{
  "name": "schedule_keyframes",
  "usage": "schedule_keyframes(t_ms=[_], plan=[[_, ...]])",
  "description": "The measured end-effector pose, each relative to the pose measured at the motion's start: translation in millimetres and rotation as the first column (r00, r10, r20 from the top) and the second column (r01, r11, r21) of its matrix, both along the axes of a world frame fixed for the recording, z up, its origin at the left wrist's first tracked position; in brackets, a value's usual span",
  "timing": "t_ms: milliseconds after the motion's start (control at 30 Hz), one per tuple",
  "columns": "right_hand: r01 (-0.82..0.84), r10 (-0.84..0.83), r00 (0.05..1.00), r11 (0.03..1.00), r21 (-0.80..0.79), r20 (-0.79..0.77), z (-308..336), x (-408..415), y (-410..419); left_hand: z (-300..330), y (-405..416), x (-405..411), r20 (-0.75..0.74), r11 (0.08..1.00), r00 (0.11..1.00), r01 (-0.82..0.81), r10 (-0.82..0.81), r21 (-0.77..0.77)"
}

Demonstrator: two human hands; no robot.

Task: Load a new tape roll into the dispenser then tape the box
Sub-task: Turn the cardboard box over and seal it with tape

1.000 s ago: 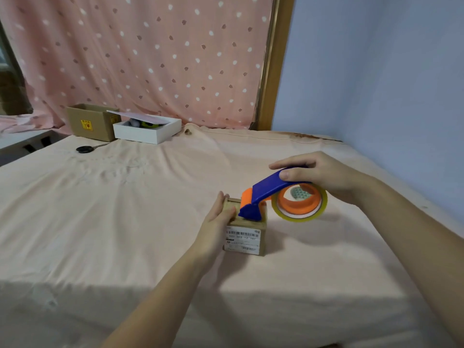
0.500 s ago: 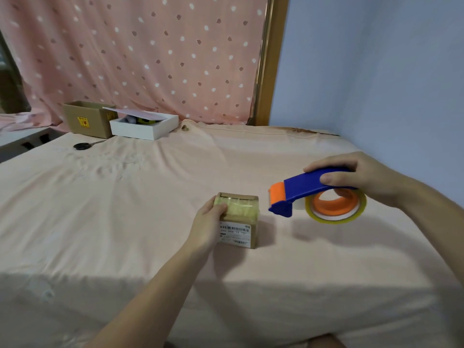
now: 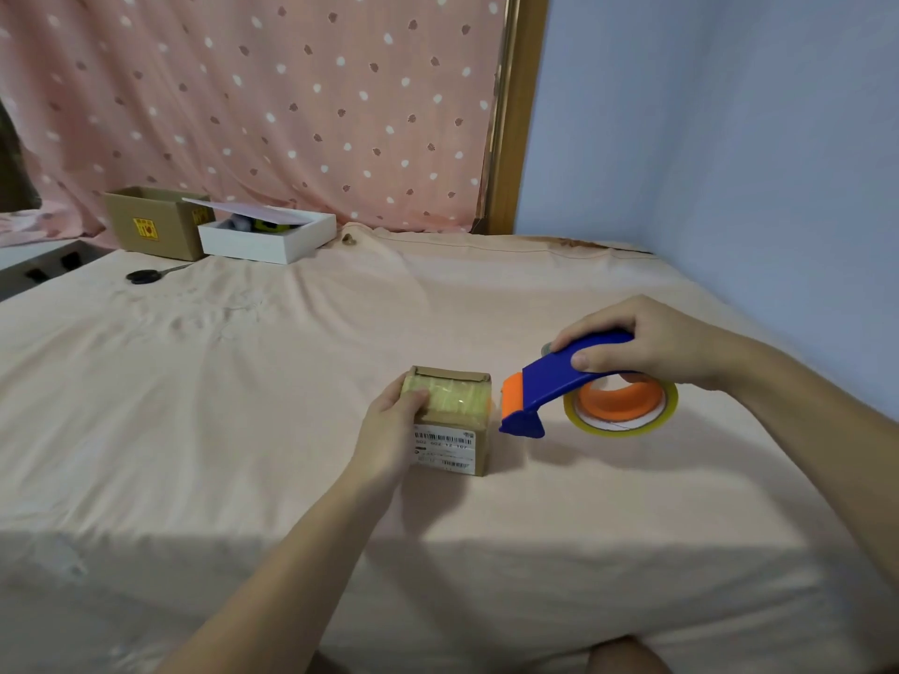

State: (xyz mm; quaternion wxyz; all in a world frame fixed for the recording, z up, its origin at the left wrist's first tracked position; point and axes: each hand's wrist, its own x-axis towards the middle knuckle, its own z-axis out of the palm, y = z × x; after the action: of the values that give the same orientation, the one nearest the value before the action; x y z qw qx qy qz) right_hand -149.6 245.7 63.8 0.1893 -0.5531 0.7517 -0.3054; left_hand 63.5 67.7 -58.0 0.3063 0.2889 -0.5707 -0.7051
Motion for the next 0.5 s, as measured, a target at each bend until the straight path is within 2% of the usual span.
schedule_keyframes(t_ms=[367,500], plan=[[0.031,-0.014,0.982,0.995,0.09,-0.19,13.9,11.8,-36.8,-1.3,0.9,-3.8,0.004,0.999,1.0,-0.007,0.006,0.039],[0.036,-0.008,0.967,0.994,0.105,-0.256,-4.1,18.8,-32.6,0.2,0.5,-5.9,-0.025,0.997,1.0,-0.012,0.013,0.072]])
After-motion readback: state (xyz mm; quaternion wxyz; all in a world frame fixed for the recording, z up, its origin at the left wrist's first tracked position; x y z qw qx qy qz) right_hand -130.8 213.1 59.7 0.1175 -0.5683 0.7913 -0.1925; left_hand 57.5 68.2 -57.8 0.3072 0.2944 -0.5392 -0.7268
